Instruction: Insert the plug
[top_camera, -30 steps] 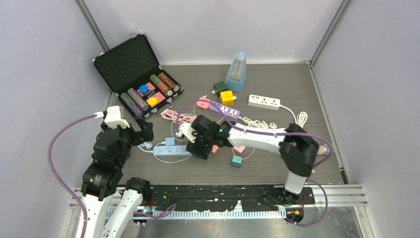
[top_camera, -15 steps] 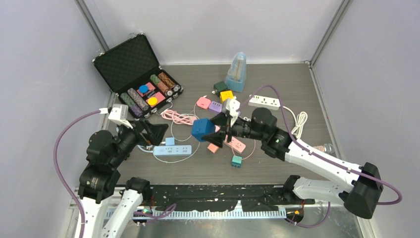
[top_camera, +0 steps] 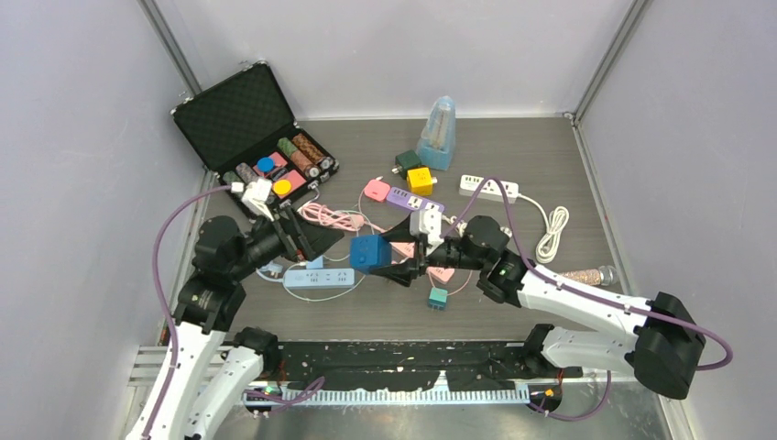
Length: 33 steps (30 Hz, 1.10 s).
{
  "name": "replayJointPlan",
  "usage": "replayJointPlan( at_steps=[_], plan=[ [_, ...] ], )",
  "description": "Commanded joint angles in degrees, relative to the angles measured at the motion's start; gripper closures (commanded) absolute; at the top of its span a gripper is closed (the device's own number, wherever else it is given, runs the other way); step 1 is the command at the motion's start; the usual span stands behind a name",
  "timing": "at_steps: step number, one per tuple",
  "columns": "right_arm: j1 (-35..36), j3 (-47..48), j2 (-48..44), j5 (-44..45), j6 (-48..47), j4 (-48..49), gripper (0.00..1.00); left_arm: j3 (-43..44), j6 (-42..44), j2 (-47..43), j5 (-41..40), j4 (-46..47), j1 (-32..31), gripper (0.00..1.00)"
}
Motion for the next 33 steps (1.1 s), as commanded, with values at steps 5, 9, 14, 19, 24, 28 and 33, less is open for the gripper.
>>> replayJointPlan(
  at_steps=[5,9,14,19,24,28,33],
  plan=[
    [3.8,6.8,4.4,6.7,-2.4,2.5,0.59,1.5,0.2,5.7,-5.4,-2.3,-7.9,0.07],
    [4.8,7.4,5.8,7.5,-2.6,3.2,0.58,0.2,-0.1,7.8,-2.4,-2.8,-8.0,0.07],
    [6.5,12.5,9.9,9.9,-6.6,-5.7,0.57,-2.4,-3.3,7.5,2.9,3.5,-8.0,0.07],
    [7.7,15.9,12.1,12.9,-7.5,-9.8,0.57,-1.7,-0.4,7.8,0.9,-1.4,-8.0,0.07],
    [8.2,17.0,13.3,13.6,-7.9,-10.9,0.57,-1.5,2.1,8.6,0.4,-4.5,-8.0,0.22],
    [8.6,17.8,14.1,14.0,-8.4,-12.2,0.56,-1.9,2.5,10.3,1.8,-5.2,-8.0,0.44],
    [8.8,20.4,15.5,17.2,-5.8,-18.0,0.28,-1.4,5.2,11.3,-1.0,-7.4,-8.0,0.95]
  ],
)
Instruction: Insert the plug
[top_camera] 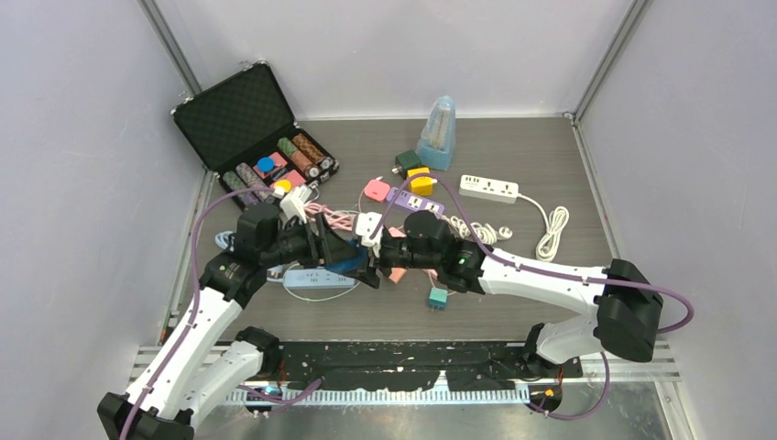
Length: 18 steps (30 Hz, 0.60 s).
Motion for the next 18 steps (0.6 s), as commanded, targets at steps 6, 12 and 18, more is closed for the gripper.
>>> replayJointPlan(
  at_steps=[6,12,18],
  plan=[
    [0.2,2.3,-4.0,3.8,7.3,-6.1,0.11,1.2,9.4,1.3,-17.2,-8.2,-0.2,1.00],
    [-0.1,-5.2,-9.2,15.4,17.3,-6.9,0.08,-2.1,10.1,4.5,-27.3,-6.2,-0.2,1.00],
    [-3.7,-6.4,-9.0,23.1,27.7,-11.7,0.17,-4.9,10.8,8.4,-27.9,1.8,-0.9,1.00]
  ],
)
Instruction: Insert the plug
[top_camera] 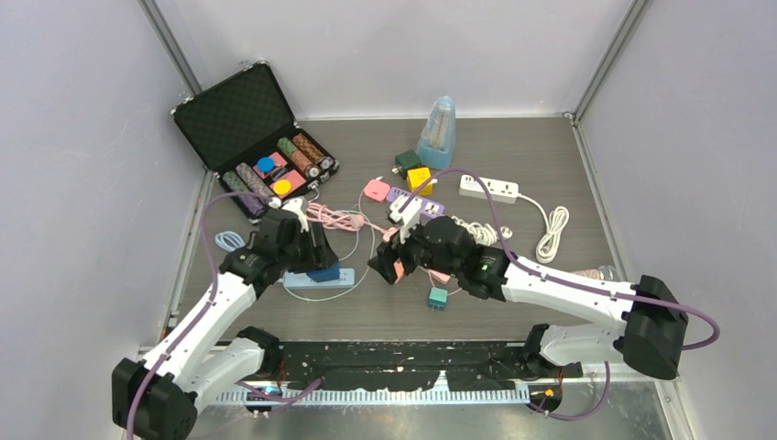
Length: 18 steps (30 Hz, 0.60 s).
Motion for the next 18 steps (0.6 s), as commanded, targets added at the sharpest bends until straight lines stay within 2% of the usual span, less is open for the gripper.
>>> replayJointPlan(
  at_steps=[1,10,18],
  plan=[
    [-3.8,-1.4,-0.8,5.7,10.8,-2.0,0.19,0.0,2.0,2.4,-2.9,8.2,-1.3,1.00],
    [-9.4,-6.7,-3.6,2.8,16.0,0.5,0.21,0.6,2.5,6.2,-5.0,9.6,-5.0,1.00],
    [-10.7,-7.6,-3.1,2.8,17.3,0.3,0.21,3.7,0.3,9.0,-6.5,4.1,-6.8,1.00]
  ],
)
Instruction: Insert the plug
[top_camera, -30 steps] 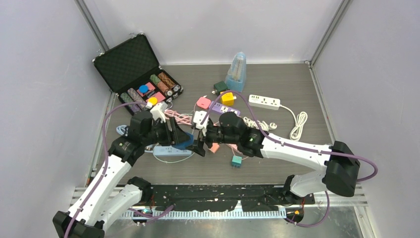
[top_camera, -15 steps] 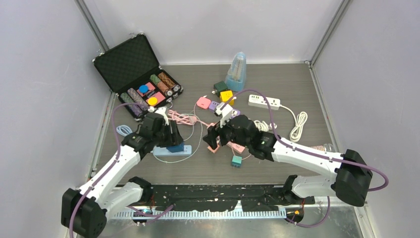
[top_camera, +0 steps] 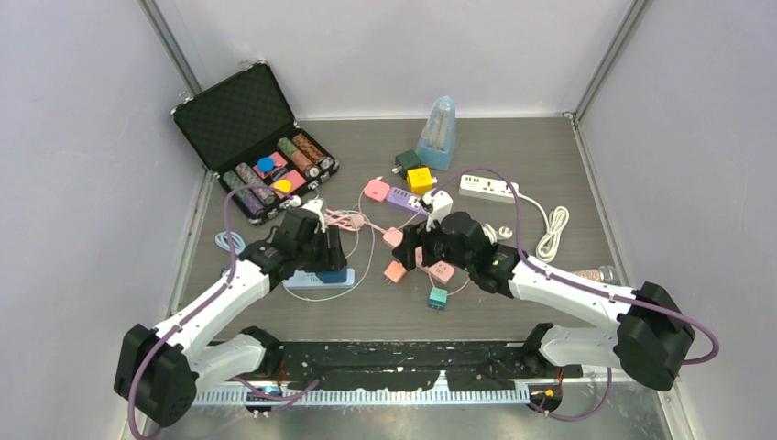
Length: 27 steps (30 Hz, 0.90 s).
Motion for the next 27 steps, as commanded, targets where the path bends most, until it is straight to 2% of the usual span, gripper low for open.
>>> replayJointPlan(
  at_steps=[1,5,14,27],
  plan=[
    [-0.4,-0.1,-1.1,0.0,2.0,2.0,0.21,4.5,-1.1,1.0,-1.5,-1.1,-0.6,1.00],
    [-0.7,0.0,-0.2,-0.1,2.8,1.7,0.21,5.7,-2.4,2.1,-0.9,-2.2,-0.7,1.00],
    [-1.4,-0.1,0.8,0.1,4.4,0.8,0.21,12.3,-4.9,6.5,1.0,-11.0,-1.2,1.00],
    [-2.6,0.0,2.6,-0.1,5.9,-0.7,0.21,13.6,-5.8,12.0,1.4,-11.7,-2.9,1.00]
  ],
)
